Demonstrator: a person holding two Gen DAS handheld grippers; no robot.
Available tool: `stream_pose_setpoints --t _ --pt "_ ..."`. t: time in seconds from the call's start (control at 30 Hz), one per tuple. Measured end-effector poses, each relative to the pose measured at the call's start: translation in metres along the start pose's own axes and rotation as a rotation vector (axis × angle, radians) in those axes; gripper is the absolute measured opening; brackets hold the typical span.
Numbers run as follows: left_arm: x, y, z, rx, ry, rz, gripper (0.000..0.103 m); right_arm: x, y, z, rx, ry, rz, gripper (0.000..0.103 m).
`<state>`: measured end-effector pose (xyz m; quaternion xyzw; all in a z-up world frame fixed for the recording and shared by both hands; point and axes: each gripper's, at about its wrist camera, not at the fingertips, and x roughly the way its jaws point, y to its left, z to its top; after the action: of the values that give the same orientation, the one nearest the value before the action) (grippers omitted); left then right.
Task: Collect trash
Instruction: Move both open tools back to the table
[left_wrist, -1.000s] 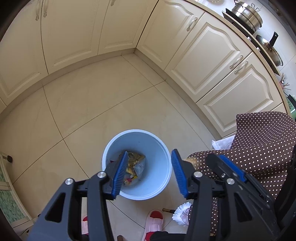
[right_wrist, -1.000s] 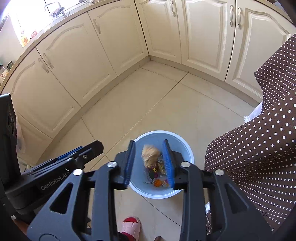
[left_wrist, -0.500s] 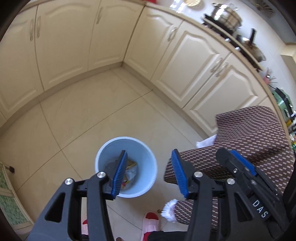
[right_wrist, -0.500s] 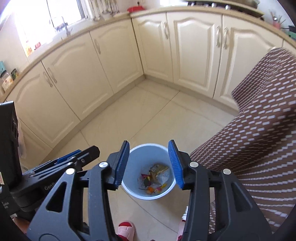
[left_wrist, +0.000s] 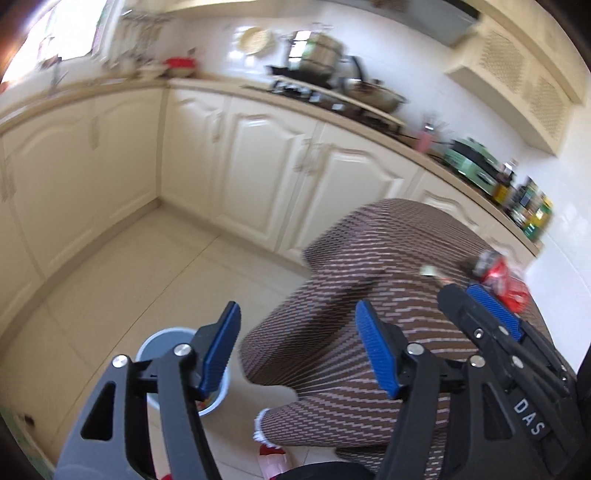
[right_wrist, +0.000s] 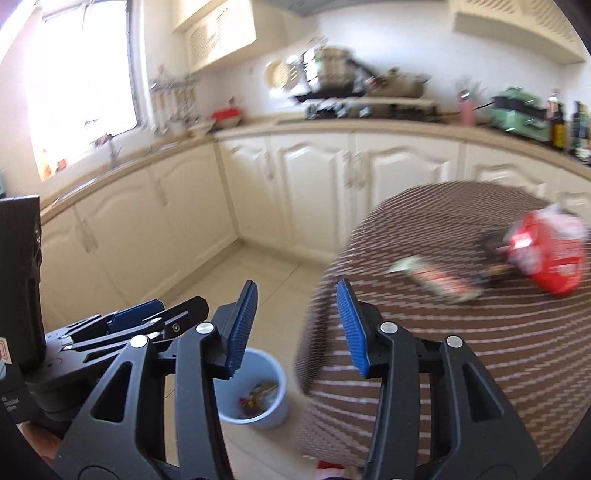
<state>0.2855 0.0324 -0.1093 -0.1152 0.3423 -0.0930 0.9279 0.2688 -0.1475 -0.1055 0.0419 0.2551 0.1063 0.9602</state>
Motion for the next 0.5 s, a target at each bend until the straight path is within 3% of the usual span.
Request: stream_pose_setpoints --t 0.23,0.37,0.5 --pt "0.033 -0.101 0.004 0.116 0.095 -0.101 0.065 -0.052 -0.103 0.003 0.115 -0.047 -0.183 0.046" --pt "0.061 -0.135 0.002 0.142 0.155 -0.116 0.065 -0.057 -0.146 -0.001 0.18 -0.024 -0.226 0.047" --pt "0.089 -0.153 0.005 0.124 0.191 -0.082 0.065 -0.051 -0.168 -0.003 0.217 0.008 -0.206 0.048"
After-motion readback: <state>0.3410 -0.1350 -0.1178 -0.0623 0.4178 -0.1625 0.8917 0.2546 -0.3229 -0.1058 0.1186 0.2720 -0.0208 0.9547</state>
